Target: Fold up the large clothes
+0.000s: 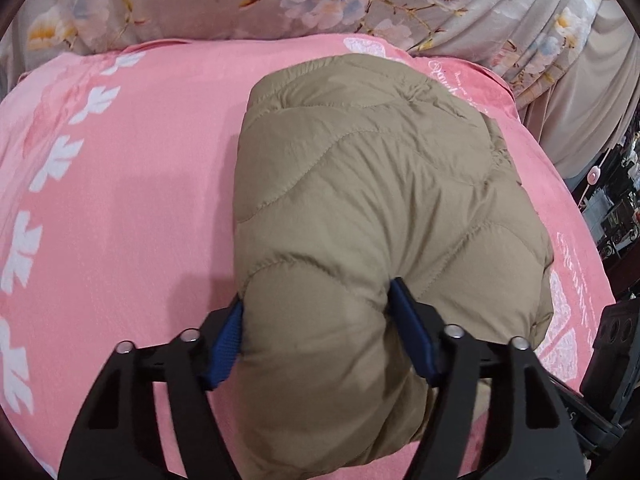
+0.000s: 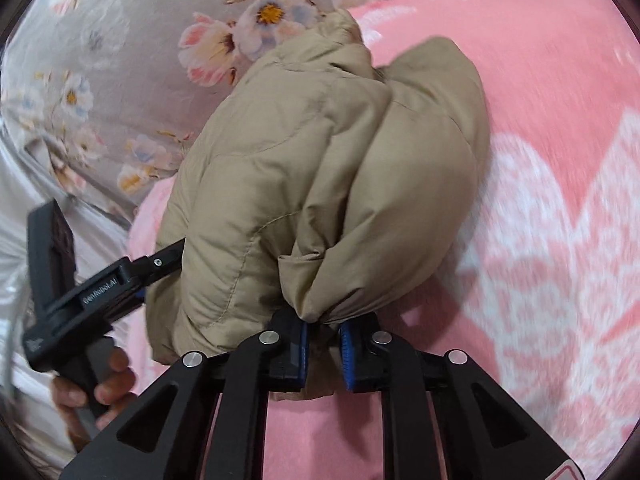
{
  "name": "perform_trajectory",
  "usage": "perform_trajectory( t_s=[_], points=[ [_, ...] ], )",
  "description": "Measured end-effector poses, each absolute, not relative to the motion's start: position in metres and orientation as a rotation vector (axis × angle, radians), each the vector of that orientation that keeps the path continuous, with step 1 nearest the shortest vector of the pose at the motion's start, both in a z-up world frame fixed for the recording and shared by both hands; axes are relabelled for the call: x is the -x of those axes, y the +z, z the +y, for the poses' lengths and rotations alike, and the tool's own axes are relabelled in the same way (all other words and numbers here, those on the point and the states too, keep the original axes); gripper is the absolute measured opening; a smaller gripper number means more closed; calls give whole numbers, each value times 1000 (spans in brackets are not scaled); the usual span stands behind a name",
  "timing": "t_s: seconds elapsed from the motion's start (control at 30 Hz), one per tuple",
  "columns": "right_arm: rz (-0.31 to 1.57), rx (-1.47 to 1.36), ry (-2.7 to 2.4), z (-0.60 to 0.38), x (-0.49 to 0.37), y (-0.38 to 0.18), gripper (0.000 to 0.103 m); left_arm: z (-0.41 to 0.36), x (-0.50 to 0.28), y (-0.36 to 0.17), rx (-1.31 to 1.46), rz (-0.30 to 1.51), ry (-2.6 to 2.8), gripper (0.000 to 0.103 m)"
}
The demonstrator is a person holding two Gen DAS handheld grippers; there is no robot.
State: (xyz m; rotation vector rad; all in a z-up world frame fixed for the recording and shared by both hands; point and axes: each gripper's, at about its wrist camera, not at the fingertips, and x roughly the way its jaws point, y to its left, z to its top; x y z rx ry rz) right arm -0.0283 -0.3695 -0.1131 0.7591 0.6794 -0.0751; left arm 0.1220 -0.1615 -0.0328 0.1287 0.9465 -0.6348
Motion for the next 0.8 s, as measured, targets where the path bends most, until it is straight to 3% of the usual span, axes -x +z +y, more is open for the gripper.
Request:
perform_trajectory(
  t_s=[0.13, 0.27, 0.33, 0.4, 0.43, 0.57, 0.63, 0.67, 0.8],
  points=[
    [659, -716, -92, -368, 14, -106, 13, -155, -136, -23, -111, 931, -658, 52],
    [682, -830, -23, -385, 17, -117, 16, -132, -165, -23, 4, 1024, -744, 61],
    [680, -905, 13, -392, 19, -123, 25, -125, -178, -23, 47, 1045, -771, 66],
    [660, -993, 42, -397, 20, -130, 33, -123, -189, -21, 56, 1025, -756, 87],
    [646, -1038, 53, -401, 21, -135, 41, -124, -193, -20, 58, 1011, -745, 89],
    [617, -1111, 104, -417, 32, -137, 47, -132, -217, -26, 125, 1063, -801, 91],
    [598, -1087, 94, -424, 45, -128, 64, -136, -226, -35, 166, 1121, -827, 91],
    [573, -1071, 73, -429, 53, -122, 67, -137, -228, -38, 171, 1136, -839, 91],
    [541, -1084, 10, -449, 57, -111, 69, -149, -228, -47, 166, 1148, -861, 97]
  ],
)
